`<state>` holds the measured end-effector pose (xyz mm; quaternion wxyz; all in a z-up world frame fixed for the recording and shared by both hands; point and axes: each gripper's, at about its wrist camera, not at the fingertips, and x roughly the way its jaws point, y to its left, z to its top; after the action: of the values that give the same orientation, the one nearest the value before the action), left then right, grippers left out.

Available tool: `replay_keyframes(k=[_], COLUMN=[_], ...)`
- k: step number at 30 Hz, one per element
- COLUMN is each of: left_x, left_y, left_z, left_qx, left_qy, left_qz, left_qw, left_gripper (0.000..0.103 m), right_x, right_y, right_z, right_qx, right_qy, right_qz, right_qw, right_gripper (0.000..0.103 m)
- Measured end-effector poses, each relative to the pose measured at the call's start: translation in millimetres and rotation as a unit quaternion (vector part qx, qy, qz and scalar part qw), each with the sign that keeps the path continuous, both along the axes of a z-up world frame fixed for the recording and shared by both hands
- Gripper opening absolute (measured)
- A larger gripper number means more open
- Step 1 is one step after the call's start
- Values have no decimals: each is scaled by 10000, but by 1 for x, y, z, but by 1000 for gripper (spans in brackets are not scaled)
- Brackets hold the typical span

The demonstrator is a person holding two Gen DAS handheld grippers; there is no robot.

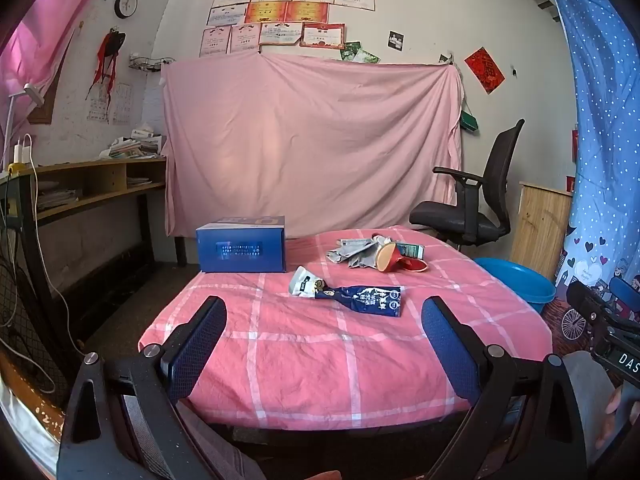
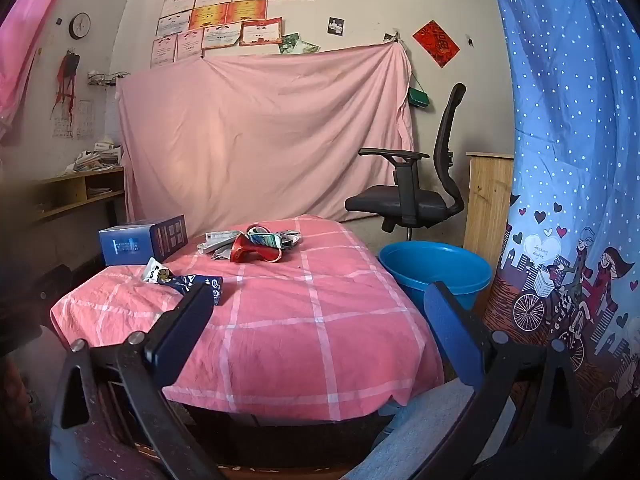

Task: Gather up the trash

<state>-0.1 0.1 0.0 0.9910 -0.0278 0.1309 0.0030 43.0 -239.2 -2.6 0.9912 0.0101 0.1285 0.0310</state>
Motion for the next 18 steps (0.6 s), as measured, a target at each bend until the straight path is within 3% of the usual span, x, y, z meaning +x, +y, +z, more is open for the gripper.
replay_keyframes(k=[18], left_x=[0], left_y=[0], left_z=[0], left_qx=[-3], left_qy=[40], left_qz=[1], left_qw=[10000], left_gripper=[96], right_x=[0], right_y=[0], right_z=[1], right_qx=[-13], right_qy=[3], right_qz=[0], right_qw=[10000], right_gripper=[103])
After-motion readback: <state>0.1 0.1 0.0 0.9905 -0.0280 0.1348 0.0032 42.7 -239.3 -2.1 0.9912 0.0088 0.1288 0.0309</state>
